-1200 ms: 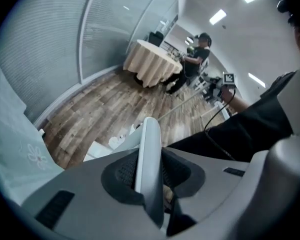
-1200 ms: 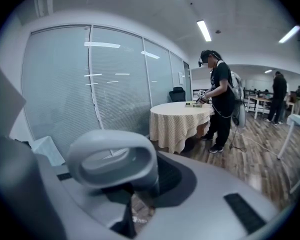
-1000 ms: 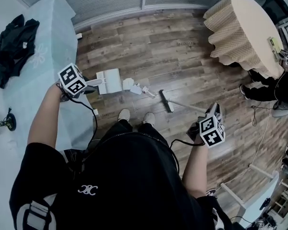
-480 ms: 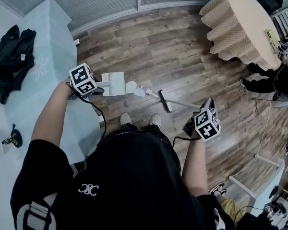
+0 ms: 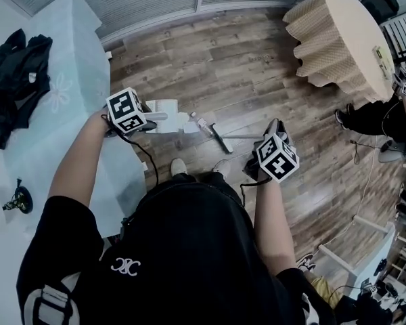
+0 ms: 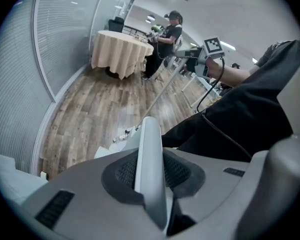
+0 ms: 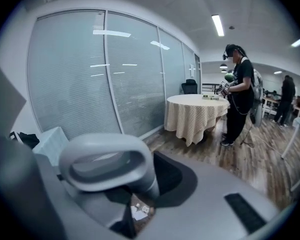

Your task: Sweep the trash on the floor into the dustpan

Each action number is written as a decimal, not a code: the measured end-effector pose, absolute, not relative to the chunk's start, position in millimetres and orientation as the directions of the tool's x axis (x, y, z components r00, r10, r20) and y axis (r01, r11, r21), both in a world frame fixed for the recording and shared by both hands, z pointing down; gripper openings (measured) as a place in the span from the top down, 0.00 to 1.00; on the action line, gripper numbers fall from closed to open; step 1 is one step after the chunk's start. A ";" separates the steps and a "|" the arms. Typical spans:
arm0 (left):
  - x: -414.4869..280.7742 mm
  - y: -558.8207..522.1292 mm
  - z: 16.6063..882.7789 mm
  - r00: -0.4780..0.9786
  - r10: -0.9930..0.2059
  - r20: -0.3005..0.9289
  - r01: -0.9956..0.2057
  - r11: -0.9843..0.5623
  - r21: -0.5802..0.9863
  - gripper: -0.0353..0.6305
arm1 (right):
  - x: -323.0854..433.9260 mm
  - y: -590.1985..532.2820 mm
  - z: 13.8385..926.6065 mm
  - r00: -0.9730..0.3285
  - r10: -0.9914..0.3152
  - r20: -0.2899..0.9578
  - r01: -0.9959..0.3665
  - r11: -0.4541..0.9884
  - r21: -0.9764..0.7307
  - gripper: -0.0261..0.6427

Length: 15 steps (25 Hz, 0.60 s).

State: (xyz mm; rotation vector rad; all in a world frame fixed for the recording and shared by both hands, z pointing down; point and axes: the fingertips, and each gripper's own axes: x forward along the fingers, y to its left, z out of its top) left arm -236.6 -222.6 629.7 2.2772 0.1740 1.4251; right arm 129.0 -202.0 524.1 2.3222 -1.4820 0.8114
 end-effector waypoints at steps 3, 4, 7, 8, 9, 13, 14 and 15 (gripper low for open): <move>-239.4 -227.6 629.0 0.476 0.319 0.819 -0.125 -0.898 0.422 0.82 | 101.1 -225.2 525.4 0.271 -0.755 0.597 -0.904 -0.412 -0.111 0.88; -240.1 -228.6 629.2 0.480 0.314 0.819 -0.124 -0.900 0.418 0.82 | 92.6 -231.9 526.1 0.253 -0.759 0.600 -0.906 -0.403 -0.127 0.88; -245.2 -233.4 630.2 0.482 0.296 0.824 -0.123 -0.909 0.399 0.82 | 63.9 -253.0 529.8 0.193 -0.775 0.602 -0.909 -0.372 -0.187 0.88; -247.0 -234.6 630.5 0.483 0.290 0.826 -0.124 -0.911 0.393 0.82 | 53.5 -260.3 531.3 0.171 -0.781 0.601 -0.908 -0.361 -0.211 0.88; -248.4 -235.4 630.9 0.483 0.285 0.828 -0.124 -0.914 0.387 0.82 | 43.6 -267.3 533.1 0.150 -0.786 0.599 -0.907 -0.351 -0.233 0.88; -252.6 -236.5 632.9 0.472 0.258 0.843 -0.120 -0.929 0.351 0.82 | 12.4 -288.9 537.5 0.080 -0.796 0.599 -0.899 -0.317 -0.301 0.88; -254.2 -238.0 633.5 0.468 0.245 0.849 -0.121 -0.934 0.336 0.82 | 5.9 -292.9 536.5 0.066 -0.799 0.598 -0.896 -0.311 -0.317 0.88; -255.8 -240.5 633.9 0.465 0.230 0.855 -0.123 -0.939 0.320 0.82 | 0.6 -296.6 534.7 0.054 -0.802 0.595 -0.893 -0.305 -0.330 0.88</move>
